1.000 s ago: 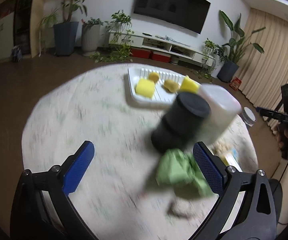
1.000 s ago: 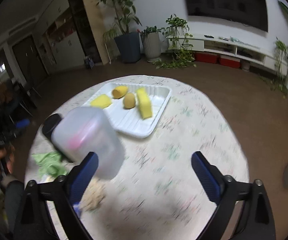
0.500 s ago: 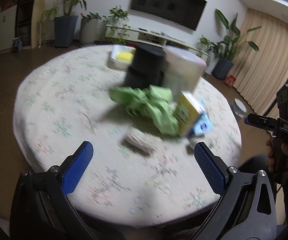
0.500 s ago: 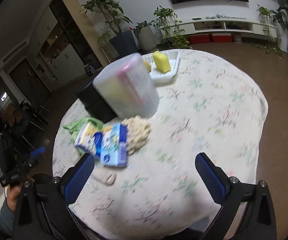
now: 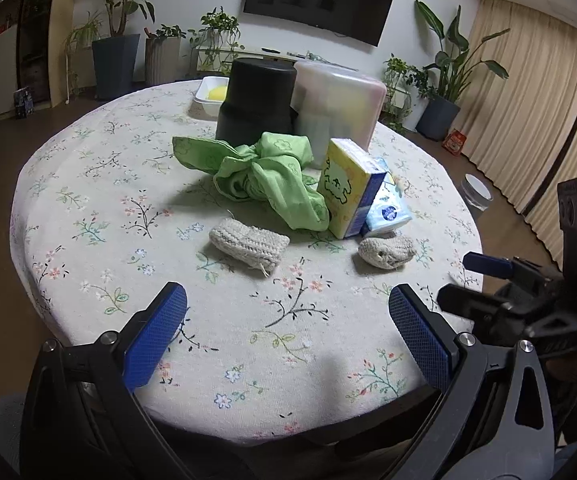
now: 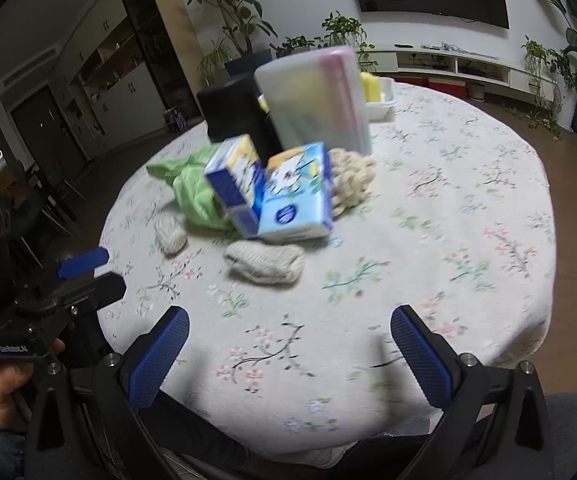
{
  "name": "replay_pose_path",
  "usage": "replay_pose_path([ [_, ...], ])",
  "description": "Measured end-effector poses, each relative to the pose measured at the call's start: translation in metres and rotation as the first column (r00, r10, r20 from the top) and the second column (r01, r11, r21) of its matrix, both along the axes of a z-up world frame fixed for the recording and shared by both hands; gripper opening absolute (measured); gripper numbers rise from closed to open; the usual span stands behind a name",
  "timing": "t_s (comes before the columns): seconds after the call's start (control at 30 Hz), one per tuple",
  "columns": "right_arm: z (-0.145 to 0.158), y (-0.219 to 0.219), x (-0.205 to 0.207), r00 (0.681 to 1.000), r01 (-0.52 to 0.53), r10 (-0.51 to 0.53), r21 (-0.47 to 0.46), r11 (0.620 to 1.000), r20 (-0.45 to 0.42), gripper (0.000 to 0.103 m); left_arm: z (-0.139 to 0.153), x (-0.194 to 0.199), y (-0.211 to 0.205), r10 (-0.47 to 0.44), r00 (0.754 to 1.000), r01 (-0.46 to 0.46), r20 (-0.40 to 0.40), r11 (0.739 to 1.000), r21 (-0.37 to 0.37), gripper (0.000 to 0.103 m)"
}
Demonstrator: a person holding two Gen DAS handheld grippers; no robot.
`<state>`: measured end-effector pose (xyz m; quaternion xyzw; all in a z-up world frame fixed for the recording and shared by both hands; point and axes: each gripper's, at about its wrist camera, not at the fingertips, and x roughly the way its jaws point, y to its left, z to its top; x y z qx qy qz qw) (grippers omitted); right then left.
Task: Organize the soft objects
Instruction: 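Move both tools back toward the knitted scrubbers on the table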
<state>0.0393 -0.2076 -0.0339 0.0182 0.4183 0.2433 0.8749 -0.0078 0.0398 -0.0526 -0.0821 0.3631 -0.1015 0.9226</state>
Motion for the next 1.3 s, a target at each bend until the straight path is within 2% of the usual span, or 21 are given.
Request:
replay_pose_path([
  [0.17, 0.001, 0.012, 0.007, 0.999, 0.023, -0.022, -0.029, 0.999, 0.031, 0.103, 0.001, 0.012, 0.004, 0.024, 1.0, -0.024, 0.004, 1.0, 0.009, 0.103],
  [0.33, -0.001, 0.018, 0.022, 0.998, 0.053, -0.052, -0.046, 0.998, 0.019, 0.103, -0.002, 0.029, -0.003, -0.011, 1.0, 0.012, -0.022, 0.998, 0.054, 0.103],
  [0.53, -0.006, 0.029, 0.03, 0.999, 0.04, -0.041, -0.066, 0.997, -0.003, 0.103, -0.007, 0.045, 0.004, -0.005, 0.996, 0.011, -0.086, 0.998, 0.069, 0.103],
  [0.67, -0.009, 0.033, 0.037, 0.999, 0.035, -0.037, -0.081, 0.996, -0.015, 0.102, -0.018, 0.058, 0.013, 0.008, 0.983, 0.004, -0.185, 0.998, 0.063, 0.103],
  [0.8, -0.011, 0.04, 0.043, 0.999, 0.027, -0.03, -0.098, 0.995, -0.022, 0.095, -0.023, 0.068, 0.014, -0.005, 0.977, 0.019, -0.215, 0.998, 0.063, 0.103],
  [1.07, -0.014, 0.045, 0.048, 1.0, 0.024, -0.025, -0.138, 0.99, -0.003, 0.089, -0.024, 0.084, 0.003, -0.044, 0.979, 0.07, -0.201, 0.99, 0.126, 0.102],
  [1.3, -0.018, 0.047, 0.046, 0.999, 0.024, -0.02, -0.161, 0.987, 0.03, 0.09, -0.027, 0.091, 0.0, -0.05, 0.98, 0.085, -0.193, 0.98, 0.178, 0.103],
])
